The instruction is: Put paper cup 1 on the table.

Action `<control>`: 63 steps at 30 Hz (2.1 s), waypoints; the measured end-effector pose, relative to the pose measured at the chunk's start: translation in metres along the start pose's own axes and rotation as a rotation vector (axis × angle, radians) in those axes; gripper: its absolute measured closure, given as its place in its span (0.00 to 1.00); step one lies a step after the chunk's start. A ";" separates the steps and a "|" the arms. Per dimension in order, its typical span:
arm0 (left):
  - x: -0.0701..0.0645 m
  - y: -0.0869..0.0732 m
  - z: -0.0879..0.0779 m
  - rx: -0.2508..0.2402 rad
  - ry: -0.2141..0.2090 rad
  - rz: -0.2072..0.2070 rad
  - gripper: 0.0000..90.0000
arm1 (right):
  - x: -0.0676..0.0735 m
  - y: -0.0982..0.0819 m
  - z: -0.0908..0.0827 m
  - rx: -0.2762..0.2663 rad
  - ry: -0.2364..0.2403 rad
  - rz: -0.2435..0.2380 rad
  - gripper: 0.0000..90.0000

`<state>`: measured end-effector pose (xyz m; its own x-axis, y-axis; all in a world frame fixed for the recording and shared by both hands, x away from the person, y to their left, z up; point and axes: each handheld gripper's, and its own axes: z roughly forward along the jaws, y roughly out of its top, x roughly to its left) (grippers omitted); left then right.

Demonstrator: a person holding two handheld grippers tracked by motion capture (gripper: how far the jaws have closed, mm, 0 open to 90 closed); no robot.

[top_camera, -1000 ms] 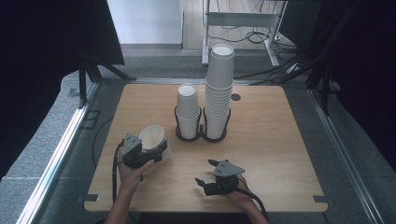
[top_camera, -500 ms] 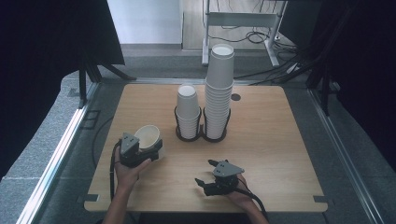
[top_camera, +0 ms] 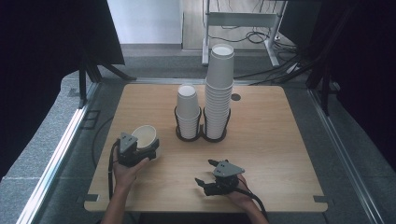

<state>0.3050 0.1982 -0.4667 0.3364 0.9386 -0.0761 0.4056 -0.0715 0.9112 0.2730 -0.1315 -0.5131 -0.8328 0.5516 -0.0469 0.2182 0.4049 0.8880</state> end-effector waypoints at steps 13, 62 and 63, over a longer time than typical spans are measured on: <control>0.000 -0.006 0.009 0.061 0.090 0.062 0.13 | 0.000 0.000 0.000 0.001 -0.001 -0.002 0.19; -0.009 0.001 -0.028 0.053 0.137 0.105 0.00 | 0.000 0.000 -0.001 0.001 -0.001 -0.003 0.19; -0.011 0.003 -0.030 0.047 0.124 0.110 0.00 | 0.000 0.000 -0.001 0.001 -0.001 -0.003 0.18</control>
<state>0.2770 0.1977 -0.4511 0.2747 0.9585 0.0758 0.4123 -0.1887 0.8913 0.2726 -0.1321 -0.5125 -0.8331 0.5510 -0.0497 0.2162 0.4070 0.8875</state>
